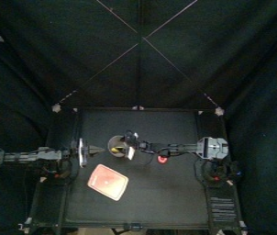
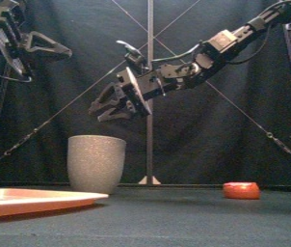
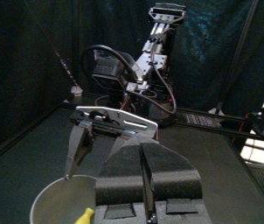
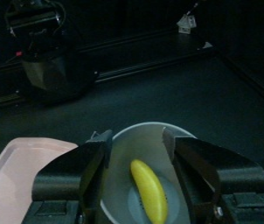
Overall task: Pick the banana then place it in the grey bowl
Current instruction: Drop banana in the grey bowl and return to neutral
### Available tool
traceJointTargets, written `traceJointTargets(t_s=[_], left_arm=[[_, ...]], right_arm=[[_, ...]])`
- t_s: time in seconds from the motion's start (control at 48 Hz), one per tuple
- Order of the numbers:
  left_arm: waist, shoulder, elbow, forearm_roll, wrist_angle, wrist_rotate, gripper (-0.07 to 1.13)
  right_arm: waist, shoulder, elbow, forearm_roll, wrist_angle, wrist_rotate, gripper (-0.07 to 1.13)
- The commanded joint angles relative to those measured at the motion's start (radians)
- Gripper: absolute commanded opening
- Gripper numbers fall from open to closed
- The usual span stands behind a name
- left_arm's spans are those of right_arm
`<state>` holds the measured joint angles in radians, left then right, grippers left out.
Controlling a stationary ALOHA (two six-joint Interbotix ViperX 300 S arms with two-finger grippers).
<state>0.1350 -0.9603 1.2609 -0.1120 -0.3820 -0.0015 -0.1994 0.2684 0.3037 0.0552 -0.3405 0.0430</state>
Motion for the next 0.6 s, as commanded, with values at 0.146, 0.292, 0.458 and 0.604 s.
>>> traceJointTargets(t_s=[0.146, 0.292, 0.458, 0.604], left_arm=[[0.003, 0.0, -0.011, 0.0, -0.008, 0.0, -0.01], [-0.003, 0.0, -0.002, 0.0, -0.006, -0.003, -0.01], [-0.003, 0.0, 0.011, 0.0, -0.006, -0.002, -0.01], [0.0, 0.0, 0.011, 0.0, -0.008, 0.002, -0.01]], right_arm=[[0.063, -0.249, 0.164, 0.0, -0.072, 0.0, 0.85], [0.12, -0.407, 0.325, 0.006, -0.147, 0.0, 0.85], [0.161, -0.532, 0.488, 0.026, -0.253, -0.002, 0.85], [0.173, -0.591, 0.588, 0.048, -0.319, -0.002, 0.85]])
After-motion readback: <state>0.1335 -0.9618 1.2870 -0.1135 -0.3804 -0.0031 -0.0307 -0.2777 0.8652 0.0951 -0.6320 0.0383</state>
